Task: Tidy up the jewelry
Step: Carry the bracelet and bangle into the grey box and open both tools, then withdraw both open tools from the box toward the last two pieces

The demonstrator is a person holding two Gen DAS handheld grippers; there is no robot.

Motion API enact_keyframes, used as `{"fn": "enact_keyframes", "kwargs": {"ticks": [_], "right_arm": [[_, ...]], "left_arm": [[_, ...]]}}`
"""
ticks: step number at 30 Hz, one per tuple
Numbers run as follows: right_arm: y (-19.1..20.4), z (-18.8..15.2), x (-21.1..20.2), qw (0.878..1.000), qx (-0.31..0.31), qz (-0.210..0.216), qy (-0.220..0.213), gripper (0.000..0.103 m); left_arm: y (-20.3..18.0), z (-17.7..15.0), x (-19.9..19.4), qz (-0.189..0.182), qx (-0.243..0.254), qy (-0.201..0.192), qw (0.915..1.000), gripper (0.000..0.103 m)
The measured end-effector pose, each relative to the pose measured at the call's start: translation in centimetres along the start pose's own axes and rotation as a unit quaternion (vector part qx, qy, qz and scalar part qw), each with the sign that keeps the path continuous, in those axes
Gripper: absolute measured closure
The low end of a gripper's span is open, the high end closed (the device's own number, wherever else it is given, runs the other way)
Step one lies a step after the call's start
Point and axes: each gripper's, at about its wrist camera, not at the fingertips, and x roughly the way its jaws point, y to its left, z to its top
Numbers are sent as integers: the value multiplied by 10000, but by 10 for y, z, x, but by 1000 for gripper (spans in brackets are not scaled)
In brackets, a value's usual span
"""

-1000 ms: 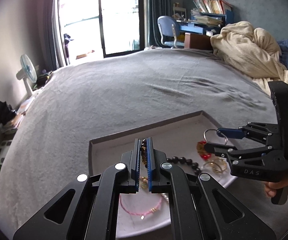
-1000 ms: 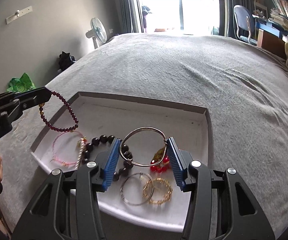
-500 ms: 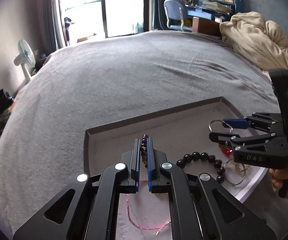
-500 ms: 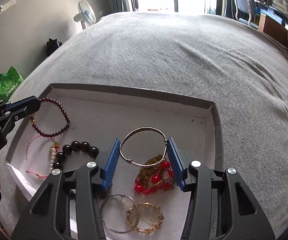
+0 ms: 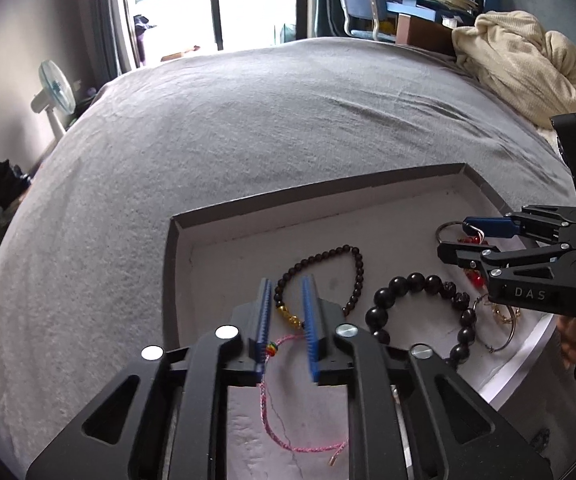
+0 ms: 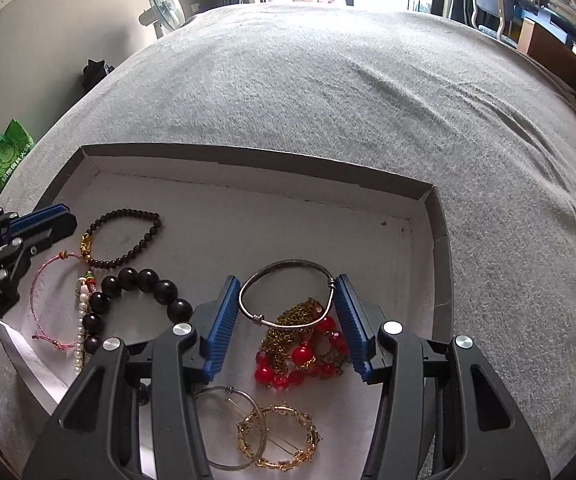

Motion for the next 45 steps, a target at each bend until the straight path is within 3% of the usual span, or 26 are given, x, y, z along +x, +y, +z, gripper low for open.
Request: {"fn": "enact_keyframes", "kwargs": {"ticks": [3, 6, 8, 12, 17, 19, 24, 30, 45], "right_arm": [[1, -3, -3, 9999, -47, -19, -91, 50], [1, -6, -10, 9997, -14, 64, -248, 42], [2, -8, -16, 9993, -21, 90, -356, 39], [5, -12, -27, 9983, -62, 103, -573, 31], [7, -16, -45, 9953, -55, 101, -959, 19], [7, -20, -53, 9938, -59, 60, -1106, 11], [4, -36, -71, 9904, 37, -6, -1383, 6], [-3, -57, -89, 9858, 129, -4, -1672, 6], [-4, -124, -108, 9846, 214, -2, -1738, 6]], "left_arm": [[1, -3, -3, 50, -26, -43, 10000, 72], [2, -6, -10, 76, -108, -180, 9997, 53], [0, -8, -15, 135, -90, -275, 9995, 34], [-2, -10, -24, 168, -29, -421, 9990, 28], [-4, -14, -38, 201, -105, -636, 9977, 12], [-6, -17, -46, 215, -84, -733, 9970, 10], [-9, -23, -59, 222, -173, -874, 9958, 8], [-11, -31, -69, 194, -241, -943, 9951, 7], [-23, -80, -93, 58, -400, -1011, 9941, 6]]}}
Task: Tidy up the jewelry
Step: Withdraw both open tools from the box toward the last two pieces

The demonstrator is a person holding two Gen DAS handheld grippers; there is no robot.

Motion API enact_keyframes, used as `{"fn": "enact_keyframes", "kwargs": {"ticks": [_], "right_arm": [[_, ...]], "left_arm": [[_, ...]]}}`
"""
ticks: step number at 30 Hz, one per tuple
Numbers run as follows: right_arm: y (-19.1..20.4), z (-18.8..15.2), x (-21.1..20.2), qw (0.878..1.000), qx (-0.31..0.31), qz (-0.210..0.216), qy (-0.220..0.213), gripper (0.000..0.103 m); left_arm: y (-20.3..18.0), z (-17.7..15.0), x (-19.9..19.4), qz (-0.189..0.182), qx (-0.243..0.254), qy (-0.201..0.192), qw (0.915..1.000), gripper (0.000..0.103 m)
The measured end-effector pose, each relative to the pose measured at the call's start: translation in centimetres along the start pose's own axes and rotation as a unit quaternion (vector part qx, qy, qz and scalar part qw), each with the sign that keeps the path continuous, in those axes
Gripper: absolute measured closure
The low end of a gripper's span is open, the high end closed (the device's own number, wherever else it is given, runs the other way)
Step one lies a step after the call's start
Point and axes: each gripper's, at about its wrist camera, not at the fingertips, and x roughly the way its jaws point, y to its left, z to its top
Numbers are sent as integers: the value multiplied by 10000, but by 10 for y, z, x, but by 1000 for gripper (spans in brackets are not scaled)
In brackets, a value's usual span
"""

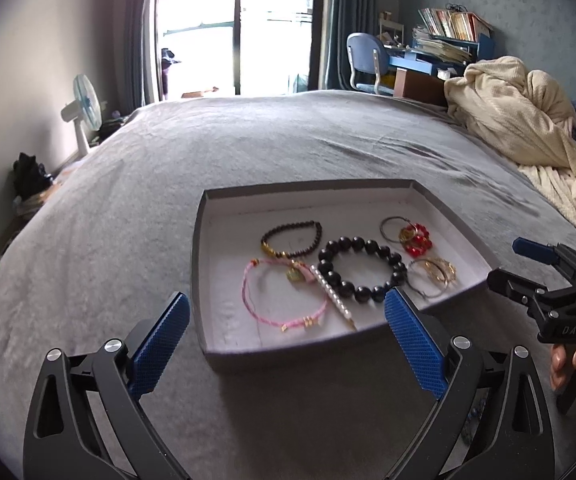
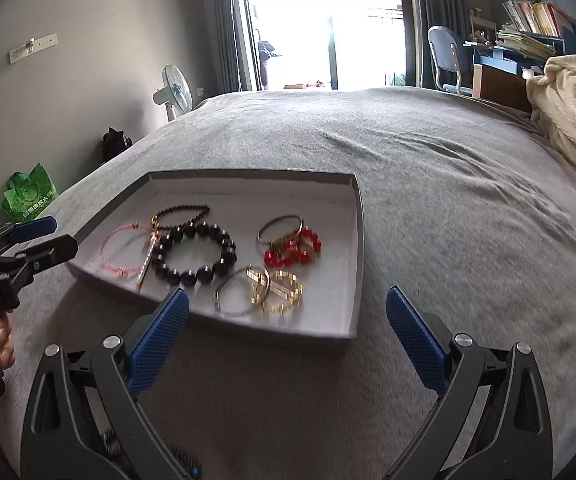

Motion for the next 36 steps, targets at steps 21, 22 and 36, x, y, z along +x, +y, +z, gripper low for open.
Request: {"fn": "enact_keyframes", "kwargs": {"ticks": [21, 22, 36], "right_arm": [[5, -42, -48, 9999, 140, 31, -44, 6], [6, -43, -49, 9999, 148, 37, -45, 6], [3, -58, -60, 9994, 333, 85, -43, 5]], "left_arm": [[-9, -65, -37, -74, -239, 232, 9994, 6], [-10, -67, -38, -85, -231, 238, 9994, 6], [-44, -89, -55, -374, -81, 287, 9989, 6]]}}
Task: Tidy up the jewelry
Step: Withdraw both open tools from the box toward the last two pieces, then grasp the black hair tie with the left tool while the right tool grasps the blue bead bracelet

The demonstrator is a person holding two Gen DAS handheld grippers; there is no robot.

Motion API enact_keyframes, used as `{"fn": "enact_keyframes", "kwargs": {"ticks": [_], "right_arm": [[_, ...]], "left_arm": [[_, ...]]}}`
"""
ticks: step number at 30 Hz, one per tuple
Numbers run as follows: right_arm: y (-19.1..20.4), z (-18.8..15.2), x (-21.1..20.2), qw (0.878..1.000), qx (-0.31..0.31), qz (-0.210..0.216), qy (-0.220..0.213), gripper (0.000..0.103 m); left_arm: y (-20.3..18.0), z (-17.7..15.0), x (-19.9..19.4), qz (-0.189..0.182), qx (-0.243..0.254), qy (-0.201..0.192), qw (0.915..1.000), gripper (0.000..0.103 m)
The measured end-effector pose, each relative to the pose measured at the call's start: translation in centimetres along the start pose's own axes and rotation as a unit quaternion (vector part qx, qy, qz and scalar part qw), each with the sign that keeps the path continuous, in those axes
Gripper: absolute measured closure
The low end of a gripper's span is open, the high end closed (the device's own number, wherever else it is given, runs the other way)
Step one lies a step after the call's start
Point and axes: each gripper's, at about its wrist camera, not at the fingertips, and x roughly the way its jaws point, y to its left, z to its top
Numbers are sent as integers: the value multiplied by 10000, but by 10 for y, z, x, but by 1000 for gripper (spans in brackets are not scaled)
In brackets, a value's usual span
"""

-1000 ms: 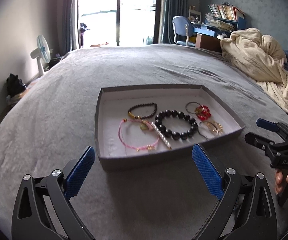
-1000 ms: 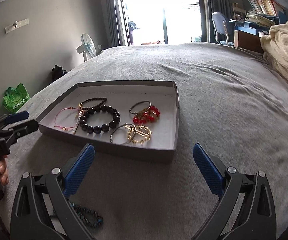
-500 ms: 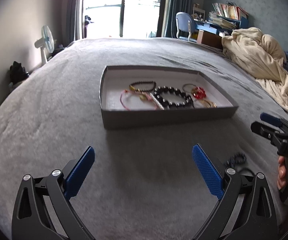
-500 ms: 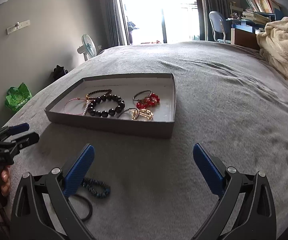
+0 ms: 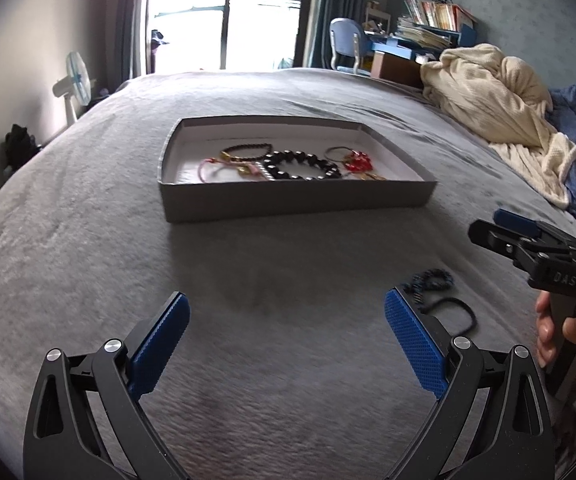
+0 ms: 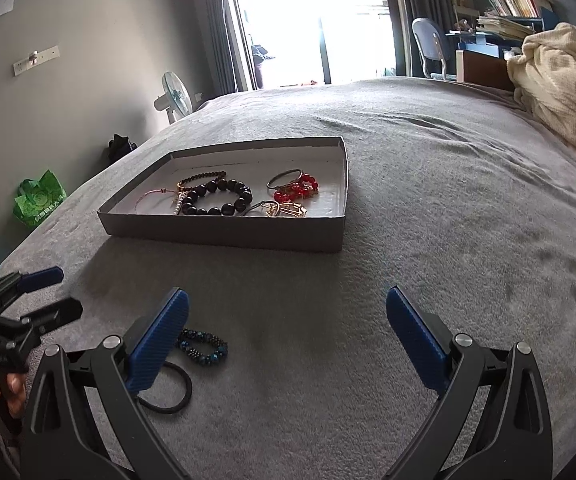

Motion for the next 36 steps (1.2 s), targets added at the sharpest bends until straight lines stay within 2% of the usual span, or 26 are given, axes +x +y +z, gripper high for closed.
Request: {"fn": "enact_keyframes", "kwargs": {"ticks": [3, 10, 15, 18, 20, 21, 23, 24, 26, 27, 32, 36], "right_arm": [[-4, -2, -2, 9999, 120, 5, -9, 5], [-20, -8, -6, 9985, 545, -8, 9, 5], [-22, -9, -5, 9981, 615, -4, 55, 5], [-21, -9, -5, 9983, 575, -7, 53, 5], [-20, -9, -5, 9984, 558, -13, 67, 5], [-19, -9, -5, 9985, 548, -11, 70, 5], [-19, -9, -4, 9985, 533, -9, 80, 5], [-18, -9, -4, 9986, 523, -9, 96, 5], [-16, -9, -2, 9988, 479, -3, 130, 5], [-15, -9, -2, 9989, 447, 14, 144, 5], [-4, -10, 1, 9993, 223, 155, 249, 5], [11, -12, 6, 9986, -84, 304, 420, 6]], "left_arm": [[-10, -2, 0, -114, 52, 29, 9999, 6], [-39, -7, 1, -675, 236, 165, 9973, 6], [-57, -8, 12, -766, 408, 383, 9955, 10], [-65, -9, 23, -756, 546, 574, 9940, 23], [-69, -10, 28, -723, 608, 661, 9933, 40], [-68, -12, 27, -698, 613, 670, 9934, 44], [-64, -12, 27, -663, 590, 691, 9936, 60], [-61, -11, 27, -649, 570, 687, 9939, 64], [-55, -11, 25, -602, 542, 683, 9944, 82], [-52, -10, 24, -577, 524, 675, 9947, 86], [-33, -7, 20, -487, 365, 640, 9961, 87], [-9, -1, 16, -205, 210, 570, 9979, 87]]}}
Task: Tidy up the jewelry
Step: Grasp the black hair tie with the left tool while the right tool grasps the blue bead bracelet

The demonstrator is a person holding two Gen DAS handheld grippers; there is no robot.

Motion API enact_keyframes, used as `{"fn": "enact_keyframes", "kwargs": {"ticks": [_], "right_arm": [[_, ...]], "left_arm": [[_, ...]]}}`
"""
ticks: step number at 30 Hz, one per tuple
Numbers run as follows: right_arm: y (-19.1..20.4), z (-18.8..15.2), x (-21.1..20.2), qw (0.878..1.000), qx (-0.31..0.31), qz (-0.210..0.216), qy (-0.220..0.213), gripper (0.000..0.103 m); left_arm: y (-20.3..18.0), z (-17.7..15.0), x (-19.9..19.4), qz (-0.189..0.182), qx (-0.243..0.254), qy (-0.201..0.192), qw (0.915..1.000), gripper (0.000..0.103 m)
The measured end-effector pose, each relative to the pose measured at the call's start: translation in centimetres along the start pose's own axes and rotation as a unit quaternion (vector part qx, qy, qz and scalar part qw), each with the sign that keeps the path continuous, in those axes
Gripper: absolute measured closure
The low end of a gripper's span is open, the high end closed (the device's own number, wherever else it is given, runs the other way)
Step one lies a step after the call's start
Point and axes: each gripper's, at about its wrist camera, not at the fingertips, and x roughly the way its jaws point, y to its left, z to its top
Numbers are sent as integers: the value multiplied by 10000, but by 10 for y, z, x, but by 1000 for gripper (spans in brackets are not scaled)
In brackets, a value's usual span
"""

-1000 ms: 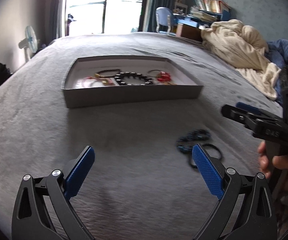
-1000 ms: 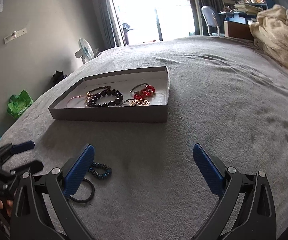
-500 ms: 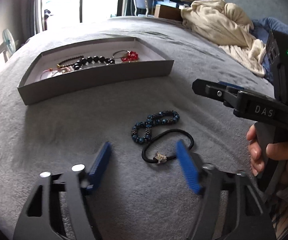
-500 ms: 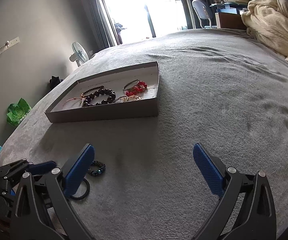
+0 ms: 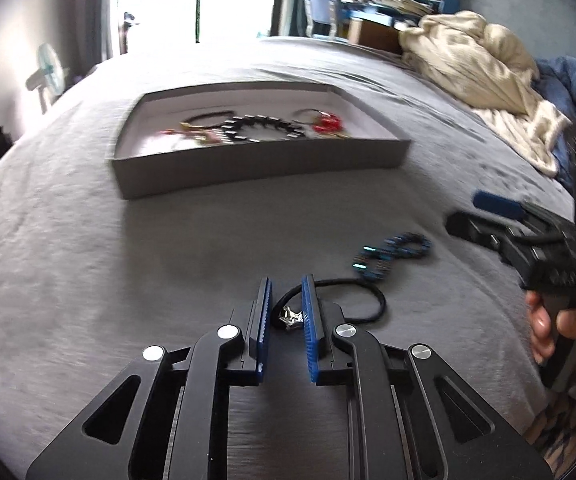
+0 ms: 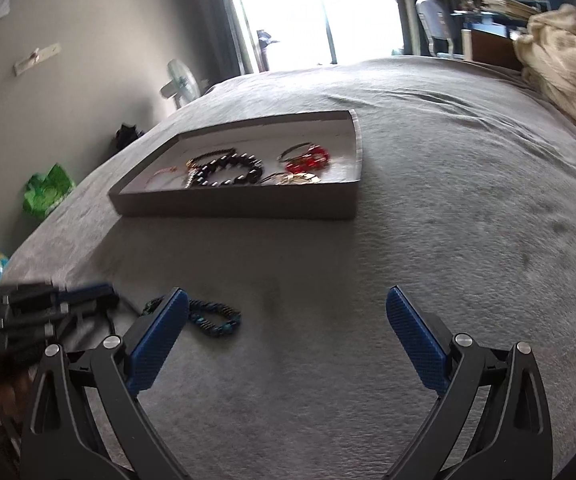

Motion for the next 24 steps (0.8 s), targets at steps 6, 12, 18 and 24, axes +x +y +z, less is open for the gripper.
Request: {"fn": "enact_keyframes", "kwargs": {"ticks": [6, 12, 18, 24], "right_arm": [[24, -2, 15, 9972, -531, 348, 393, 6], [30, -3, 36, 9924, -667, 496, 905, 21], [31, 2, 41, 9921, -611, 609, 915, 28], [38, 3, 40, 9923, -758, 574, 788, 56]], "left_arm": [[39, 3, -6, 303, -281, 19, 9991, 87], [54, 0, -5, 396, -447, 84, 9982, 87], [52, 0, -1, 411, -425, 102, 9982, 86], [52, 0, 2, 431, -406, 112, 9982, 83]]}}
